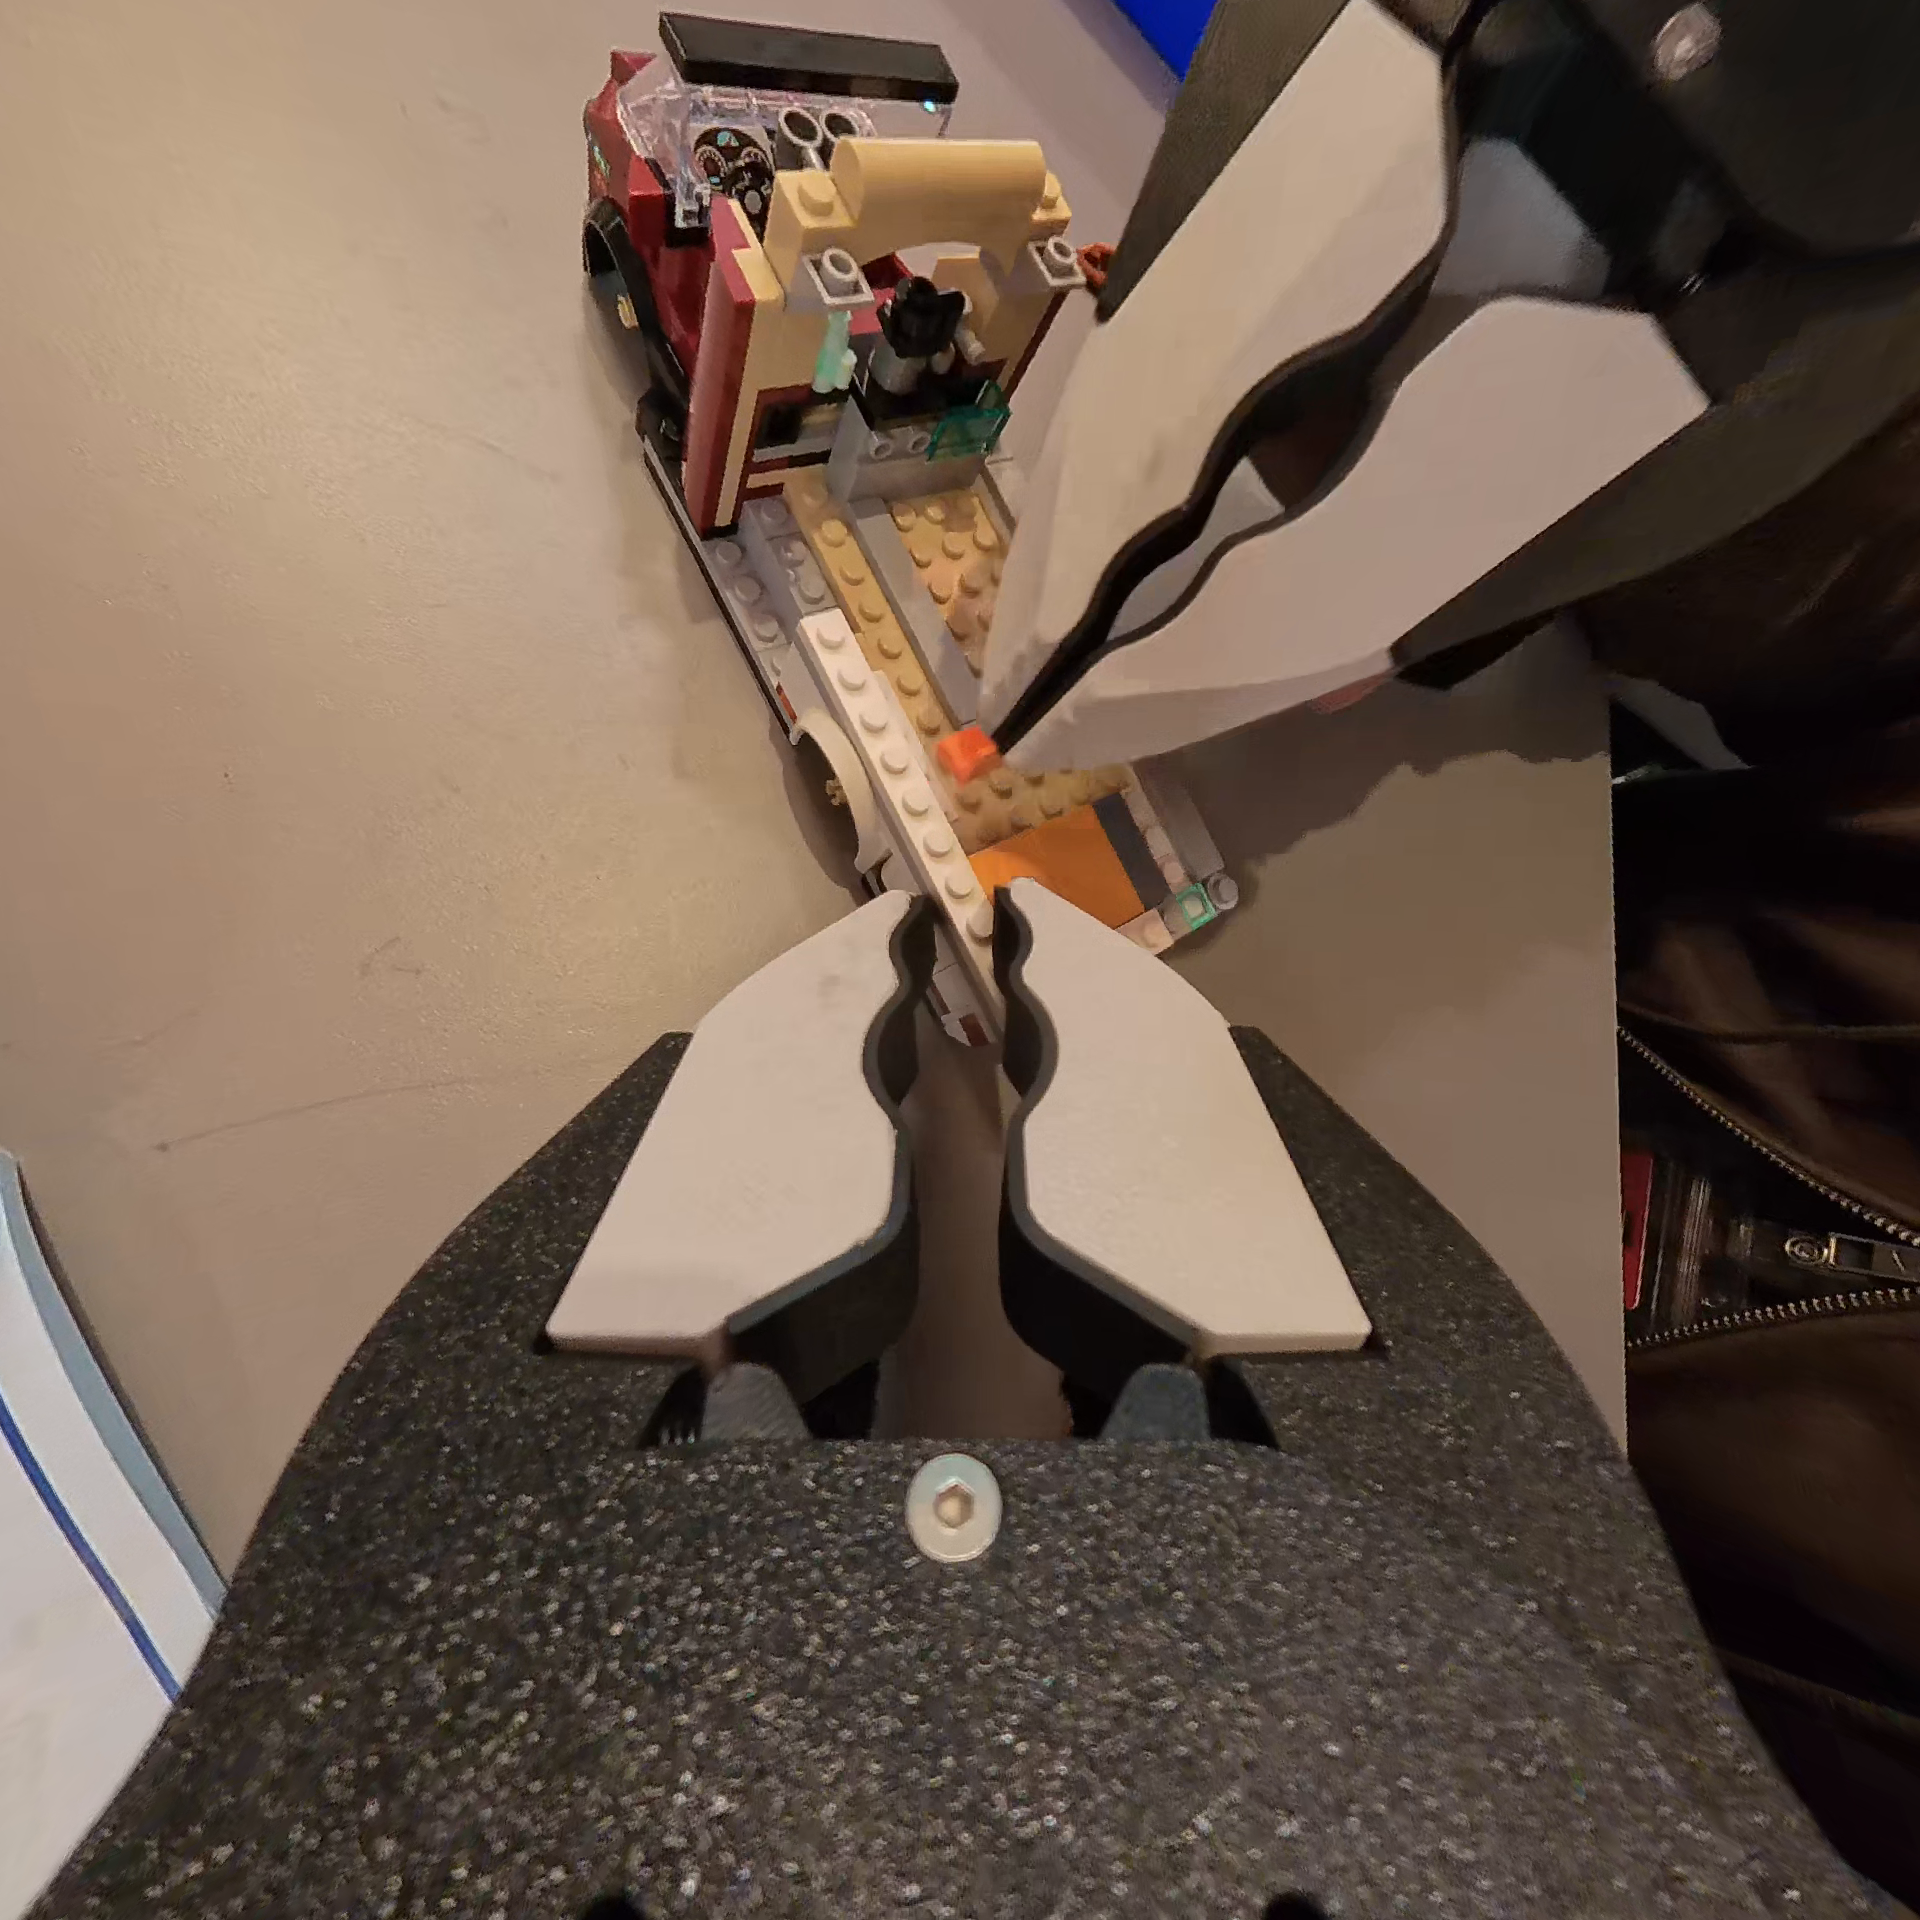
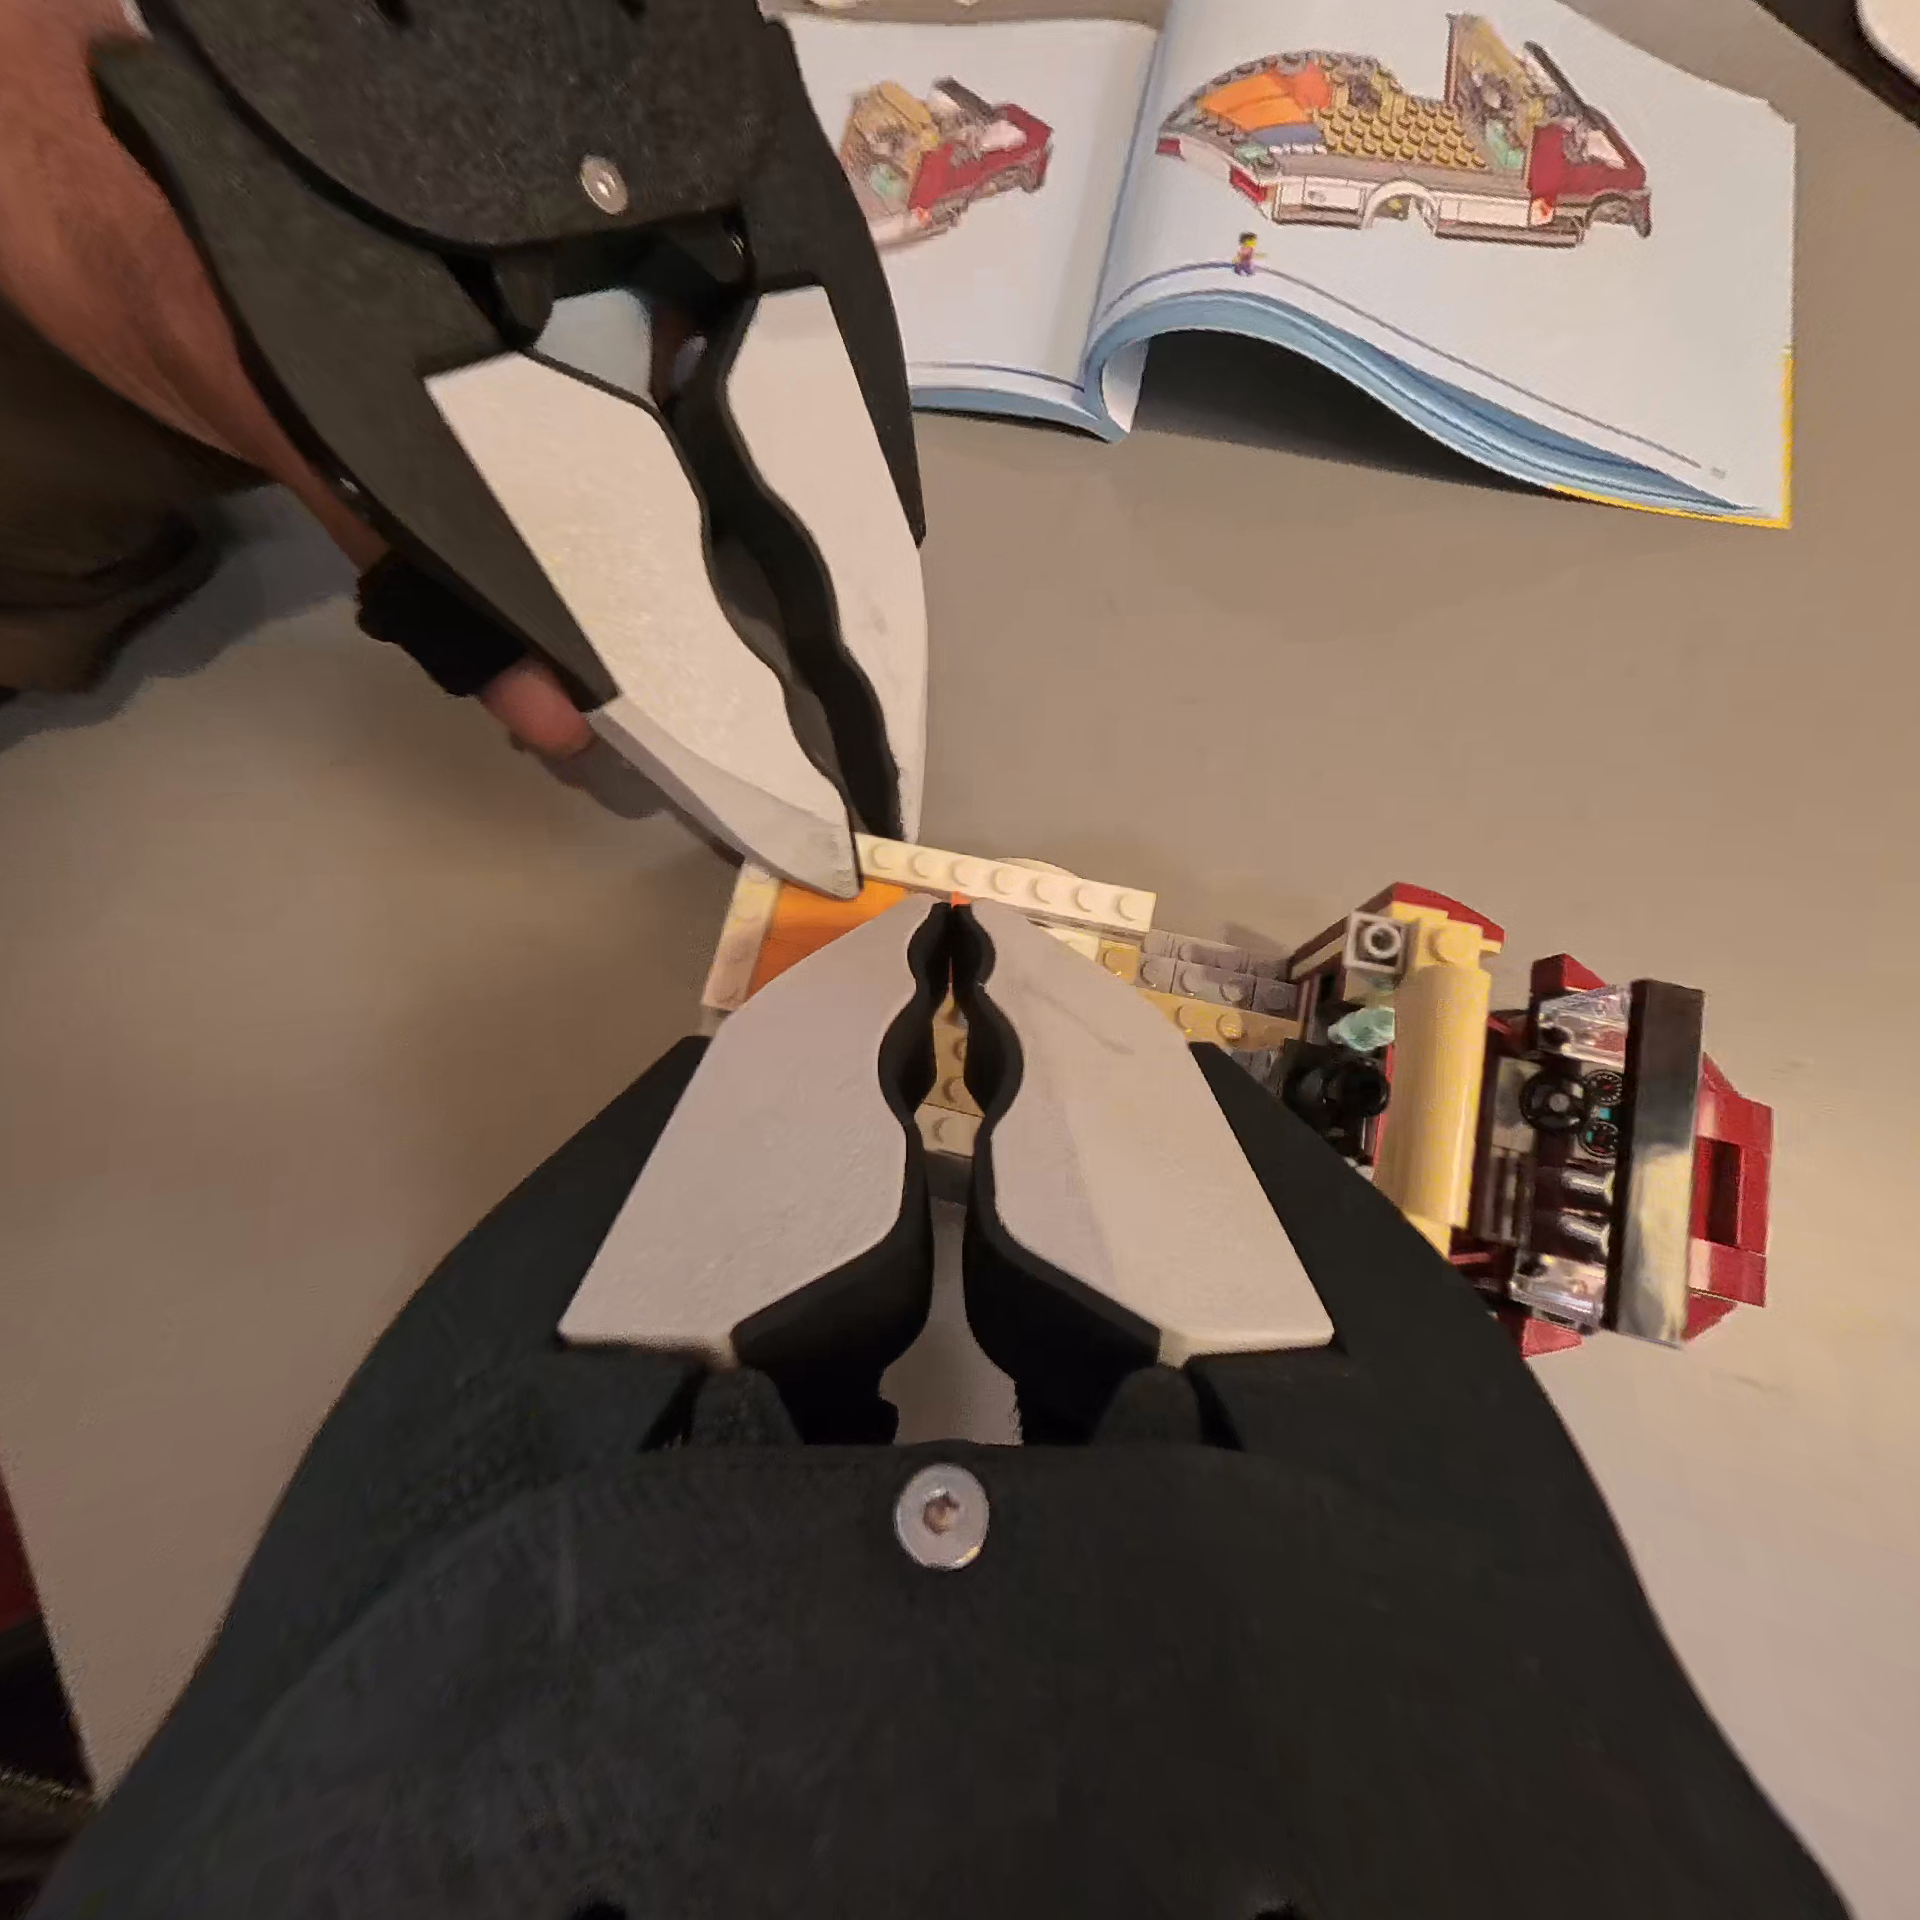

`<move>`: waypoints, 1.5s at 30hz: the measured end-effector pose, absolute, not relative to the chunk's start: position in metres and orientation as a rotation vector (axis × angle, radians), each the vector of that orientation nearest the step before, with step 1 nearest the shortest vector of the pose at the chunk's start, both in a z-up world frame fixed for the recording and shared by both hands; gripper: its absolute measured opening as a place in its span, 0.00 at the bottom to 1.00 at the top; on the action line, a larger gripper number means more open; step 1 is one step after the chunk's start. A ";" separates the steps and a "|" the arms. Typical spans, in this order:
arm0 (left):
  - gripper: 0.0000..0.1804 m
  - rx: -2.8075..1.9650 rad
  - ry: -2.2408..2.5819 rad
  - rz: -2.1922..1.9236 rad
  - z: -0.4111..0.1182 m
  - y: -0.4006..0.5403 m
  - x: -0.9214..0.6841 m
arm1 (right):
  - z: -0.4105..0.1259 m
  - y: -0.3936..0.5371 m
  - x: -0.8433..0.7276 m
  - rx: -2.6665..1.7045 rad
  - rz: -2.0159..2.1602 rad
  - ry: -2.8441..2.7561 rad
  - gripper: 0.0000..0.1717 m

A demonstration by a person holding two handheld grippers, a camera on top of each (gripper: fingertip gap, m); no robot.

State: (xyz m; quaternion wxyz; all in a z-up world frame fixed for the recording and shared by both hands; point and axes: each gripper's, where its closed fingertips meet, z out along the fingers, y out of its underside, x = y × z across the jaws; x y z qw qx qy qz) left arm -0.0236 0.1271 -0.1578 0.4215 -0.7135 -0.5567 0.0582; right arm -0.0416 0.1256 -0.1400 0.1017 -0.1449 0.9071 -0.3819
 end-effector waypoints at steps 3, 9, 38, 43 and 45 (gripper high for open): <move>0.06 -1.782 -1.392 0.143 -0.158 0.127 -0.024 | -0.126 0.133 -0.043 -0.422 -1.195 2.638 0.00; 0.06 -1.775 -1.390 0.133 -0.157 0.127 -0.024 | -0.087 0.175 -0.074 -0.346 -1.344 2.678 0.00; 0.13 -1.771 -1.415 0.119 -0.159 0.128 -0.027 | -0.052 0.172 -0.120 -1.221 -1.257 2.832 0.12; 0.10 -1.759 -1.395 0.096 -0.158 0.128 -0.025 | -0.085 0.124 -0.057 -1.727 -0.909 2.561 0.10; 0.10 -1.772 -1.395 0.104 -0.157 0.126 -0.023 | -0.107 0.118 -0.049 -1.834 -0.707 2.507 0.10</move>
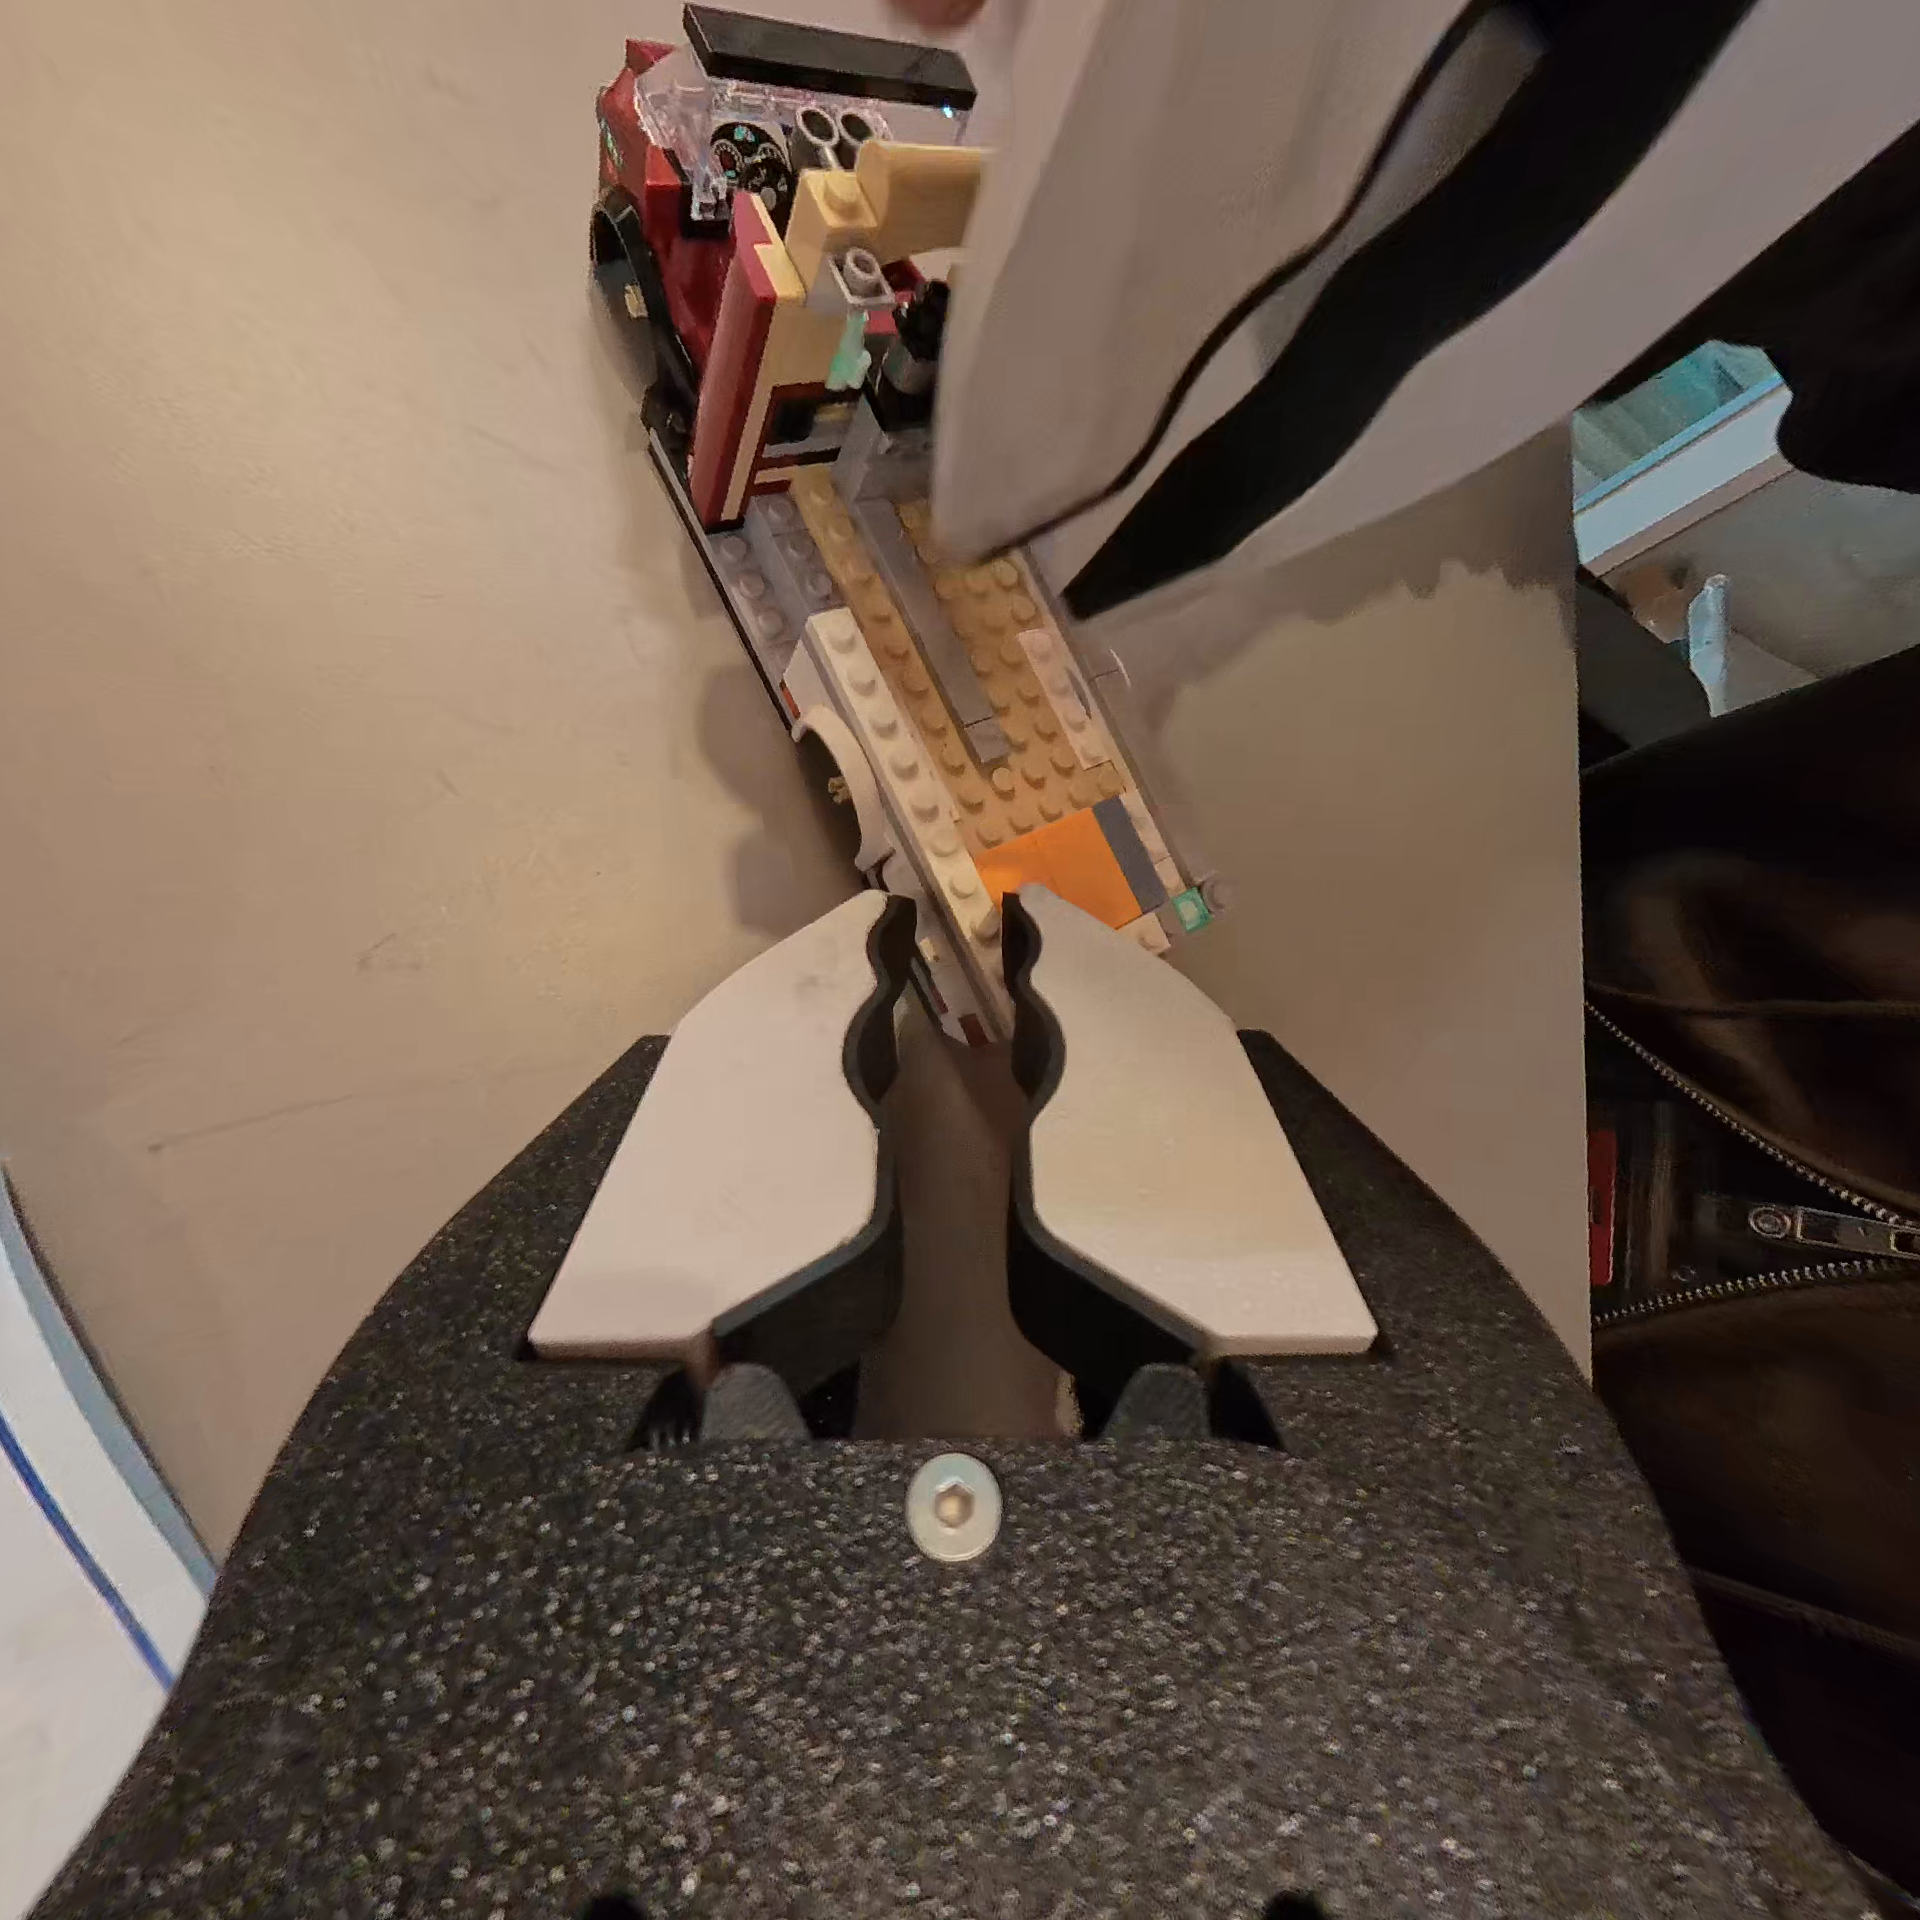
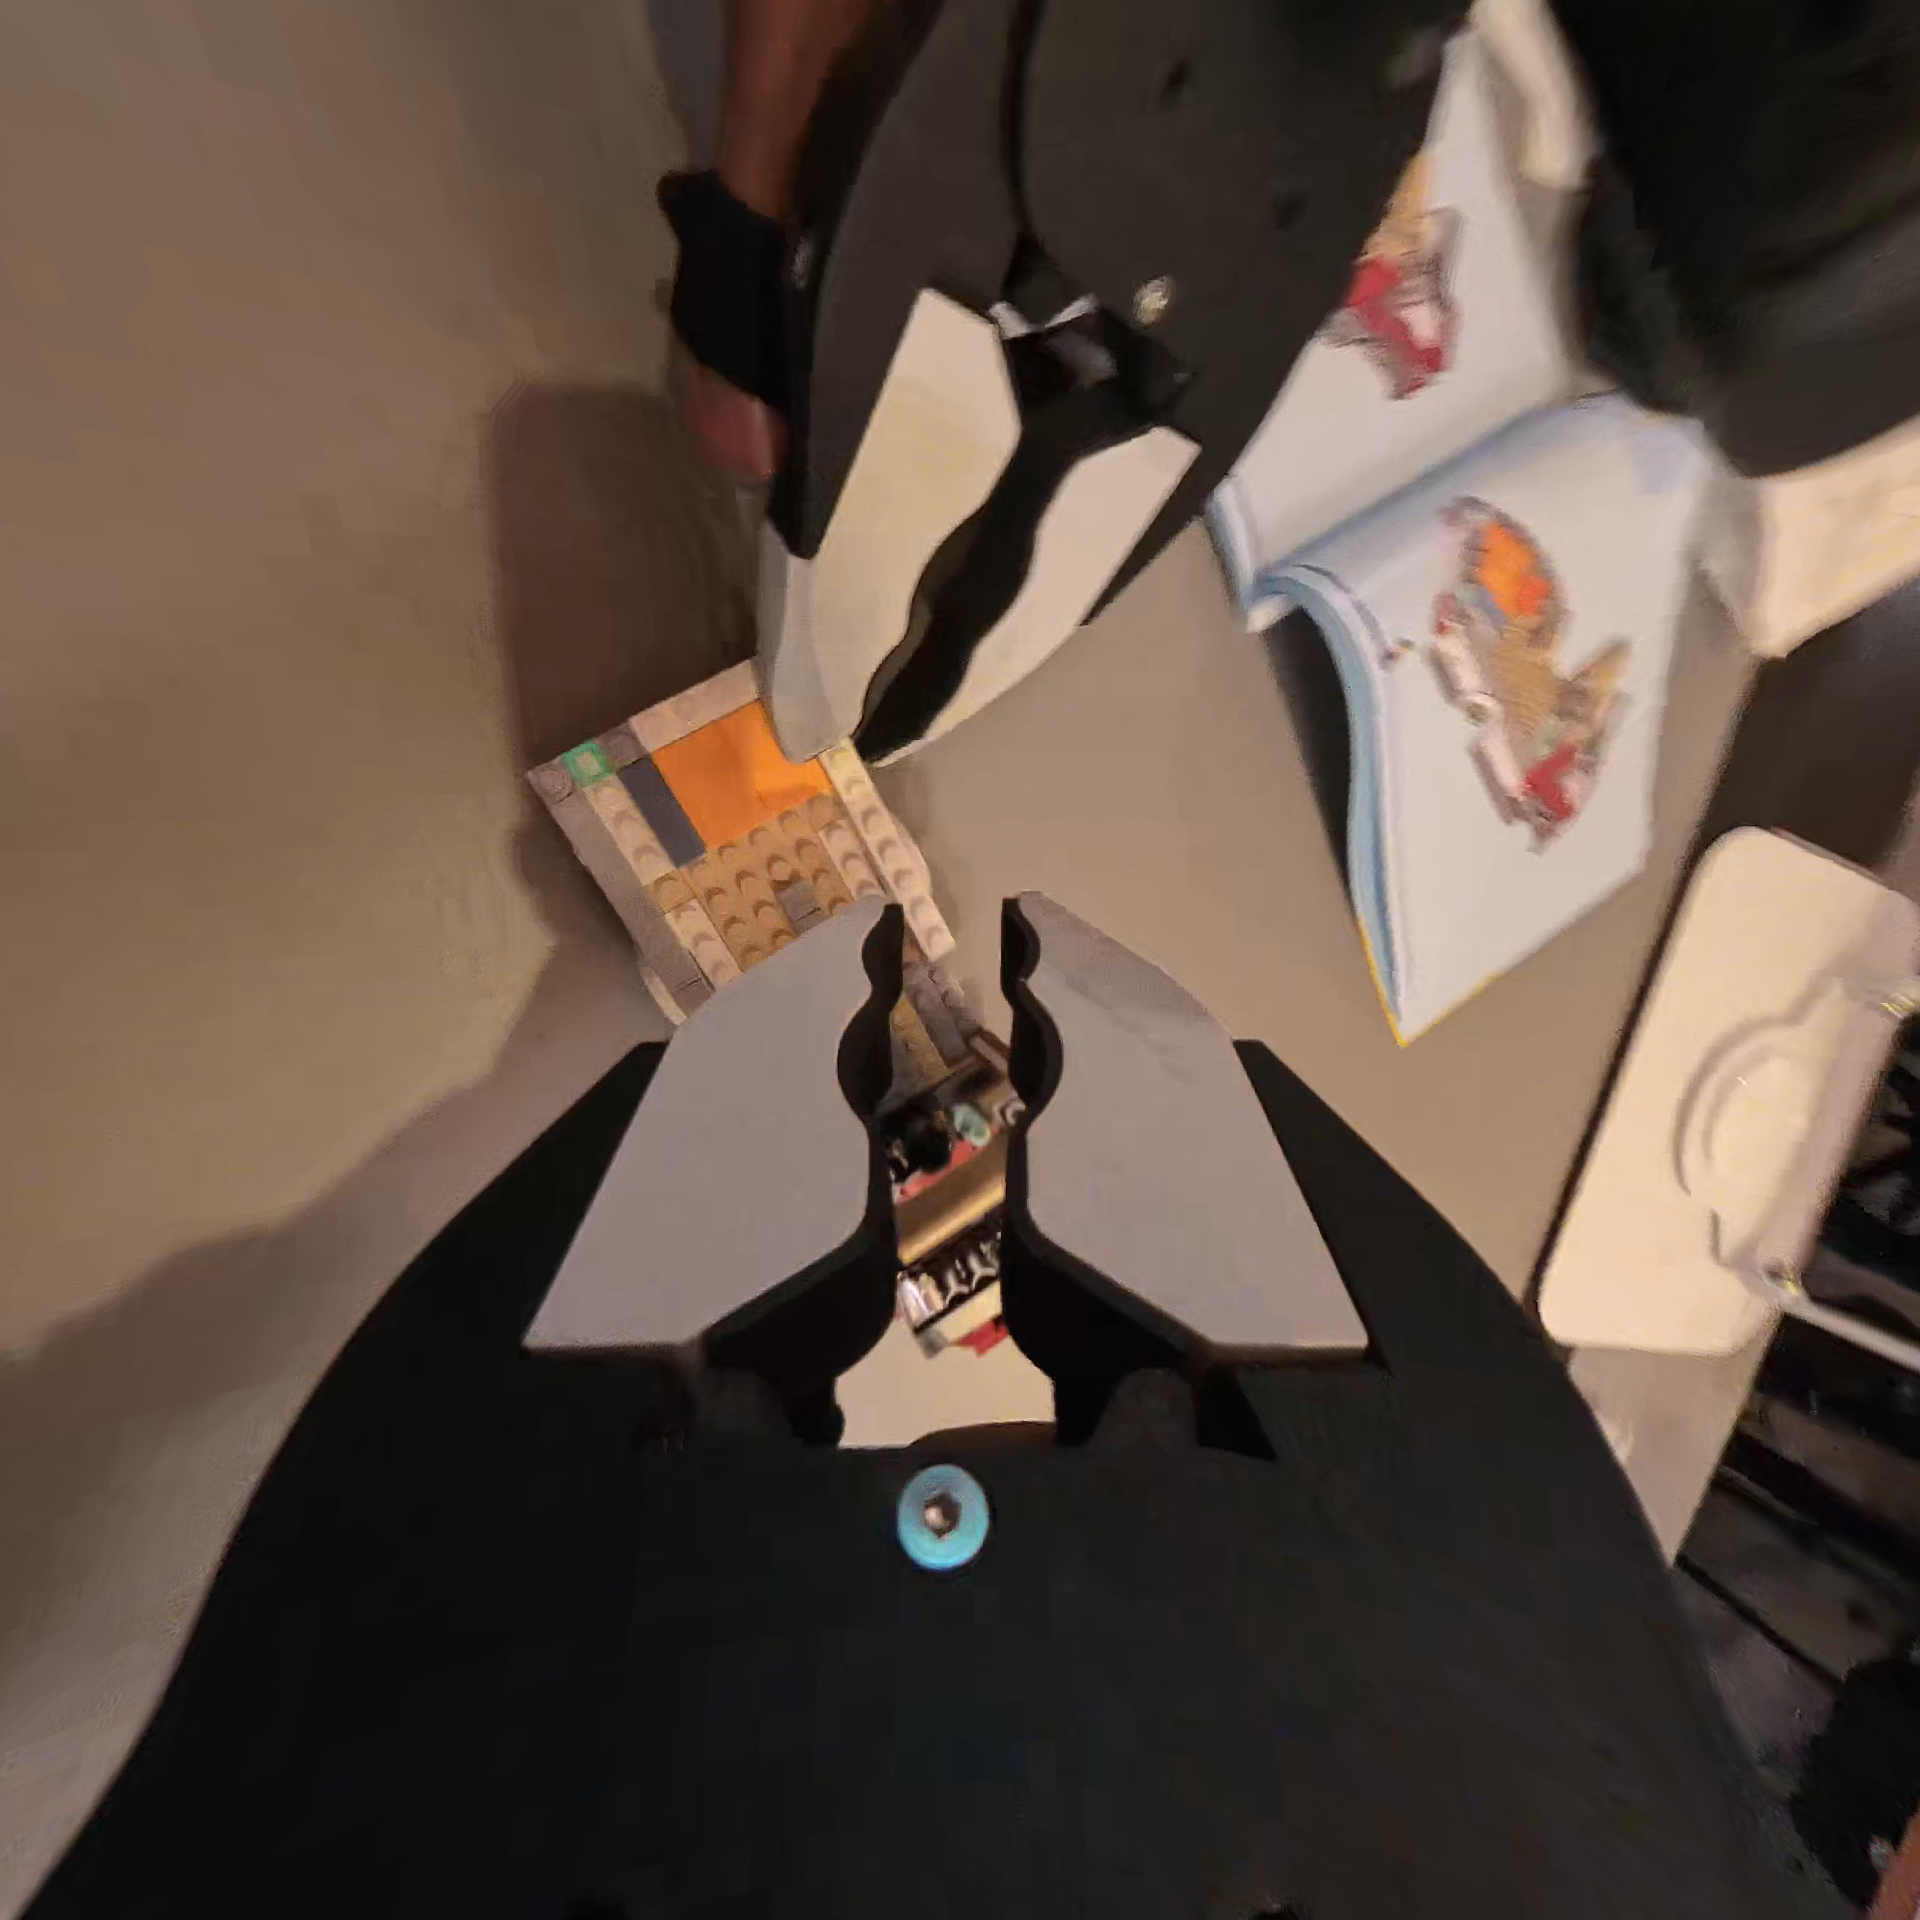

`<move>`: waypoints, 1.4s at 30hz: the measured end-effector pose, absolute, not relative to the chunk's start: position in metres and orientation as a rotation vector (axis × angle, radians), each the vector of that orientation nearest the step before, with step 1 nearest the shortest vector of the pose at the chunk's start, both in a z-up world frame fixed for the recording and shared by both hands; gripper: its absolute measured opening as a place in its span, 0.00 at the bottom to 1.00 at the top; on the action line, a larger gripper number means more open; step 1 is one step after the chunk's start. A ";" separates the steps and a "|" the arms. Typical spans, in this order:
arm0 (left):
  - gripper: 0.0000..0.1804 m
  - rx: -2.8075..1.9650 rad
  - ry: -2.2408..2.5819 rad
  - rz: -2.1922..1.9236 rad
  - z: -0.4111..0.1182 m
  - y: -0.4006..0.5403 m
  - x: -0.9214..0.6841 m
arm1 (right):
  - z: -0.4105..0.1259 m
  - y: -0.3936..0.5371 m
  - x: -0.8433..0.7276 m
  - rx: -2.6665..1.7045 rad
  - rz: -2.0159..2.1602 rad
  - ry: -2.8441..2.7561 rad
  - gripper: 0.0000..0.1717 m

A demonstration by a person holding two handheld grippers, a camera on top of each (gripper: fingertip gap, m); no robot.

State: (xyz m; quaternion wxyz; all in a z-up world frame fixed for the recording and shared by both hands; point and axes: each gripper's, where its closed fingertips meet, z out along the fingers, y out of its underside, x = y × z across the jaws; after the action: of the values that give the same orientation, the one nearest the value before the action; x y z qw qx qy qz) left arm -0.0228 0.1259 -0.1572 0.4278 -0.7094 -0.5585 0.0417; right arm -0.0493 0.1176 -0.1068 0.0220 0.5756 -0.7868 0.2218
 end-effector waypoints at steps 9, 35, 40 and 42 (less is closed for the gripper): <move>0.09 -1.767 -1.391 0.118 -0.147 0.117 -0.014 | -0.140 0.117 -0.048 2.018 0.257 -2.404 0.12; 0.17 -1.669 -1.553 0.197 -0.161 0.097 -0.031 | -0.160 0.120 -0.060 1.204 0.090 -2.950 0.07; 0.17 -1.692 -1.539 0.199 -0.160 0.100 -0.030 | -0.160 0.121 -0.054 1.346 0.163 -2.871 0.11; 0.16 -1.690 -1.533 0.193 -0.160 0.100 -0.030 | -0.159 0.118 -0.050 1.395 0.192 -2.851 0.12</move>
State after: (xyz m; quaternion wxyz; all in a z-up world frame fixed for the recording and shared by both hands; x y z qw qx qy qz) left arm -0.0303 0.1000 -0.1603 0.4132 -0.6721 -0.6096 0.0768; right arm -0.0498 0.1181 -0.1592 -0.0193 0.4387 -0.8964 0.0605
